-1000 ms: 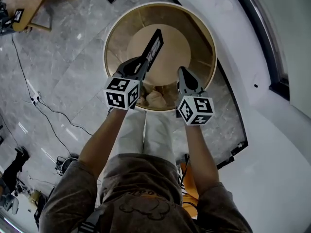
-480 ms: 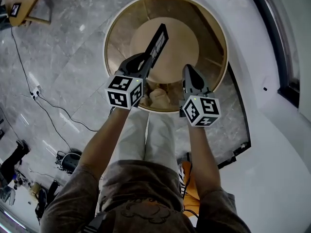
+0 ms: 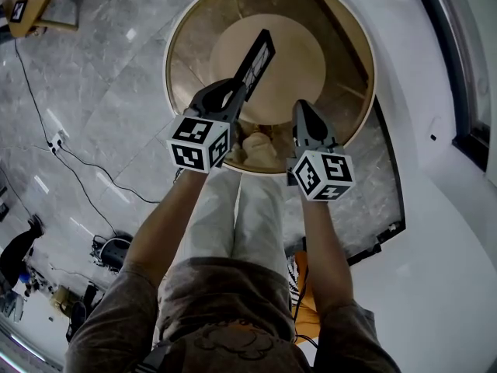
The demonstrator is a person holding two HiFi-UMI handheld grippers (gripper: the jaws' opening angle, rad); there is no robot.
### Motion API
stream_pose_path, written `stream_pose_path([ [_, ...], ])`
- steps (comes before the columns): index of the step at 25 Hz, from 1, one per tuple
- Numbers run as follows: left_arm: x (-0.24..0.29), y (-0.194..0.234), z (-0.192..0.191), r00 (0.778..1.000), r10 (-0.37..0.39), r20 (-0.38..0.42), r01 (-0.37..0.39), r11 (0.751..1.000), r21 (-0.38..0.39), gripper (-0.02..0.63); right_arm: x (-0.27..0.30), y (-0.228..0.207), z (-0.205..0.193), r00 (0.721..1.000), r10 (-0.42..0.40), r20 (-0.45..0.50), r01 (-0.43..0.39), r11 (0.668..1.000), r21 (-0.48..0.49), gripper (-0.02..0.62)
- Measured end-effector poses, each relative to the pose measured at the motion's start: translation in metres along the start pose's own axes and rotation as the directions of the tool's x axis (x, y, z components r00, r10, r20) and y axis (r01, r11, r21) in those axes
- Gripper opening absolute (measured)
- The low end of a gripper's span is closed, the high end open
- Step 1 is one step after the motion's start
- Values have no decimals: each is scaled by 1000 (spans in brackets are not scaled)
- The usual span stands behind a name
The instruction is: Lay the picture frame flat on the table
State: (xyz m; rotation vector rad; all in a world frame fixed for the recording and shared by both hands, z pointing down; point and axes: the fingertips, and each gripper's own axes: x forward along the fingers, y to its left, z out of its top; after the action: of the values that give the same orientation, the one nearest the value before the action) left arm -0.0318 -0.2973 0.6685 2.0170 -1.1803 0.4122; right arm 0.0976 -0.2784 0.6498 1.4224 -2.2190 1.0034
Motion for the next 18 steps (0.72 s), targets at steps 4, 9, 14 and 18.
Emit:
stream_pose_path([
  [4, 1, 1, -5, 1000, -6, -7, 6, 1000, -4, 83, 0, 2, -5, 1000, -4, -7, 4, 1000, 6, 18],
  [9, 5, 4, -14, 1000, -6, -18, 6, 1000, -13, 83, 2, 2, -9, 1000, -4, -12, 4, 1000, 12, 18],
  [14, 11, 12, -25, 999, -3, -34, 2, 1000, -19, 83, 8, 4, -16, 1000, -1, -23, 1, 1000, 14, 18],
  [18, 14, 15, -33, 999, -6, -47, 5, 1000, -21, 83, 11, 4, -24, 999, 2, -33, -2, 1000, 17, 19],
])
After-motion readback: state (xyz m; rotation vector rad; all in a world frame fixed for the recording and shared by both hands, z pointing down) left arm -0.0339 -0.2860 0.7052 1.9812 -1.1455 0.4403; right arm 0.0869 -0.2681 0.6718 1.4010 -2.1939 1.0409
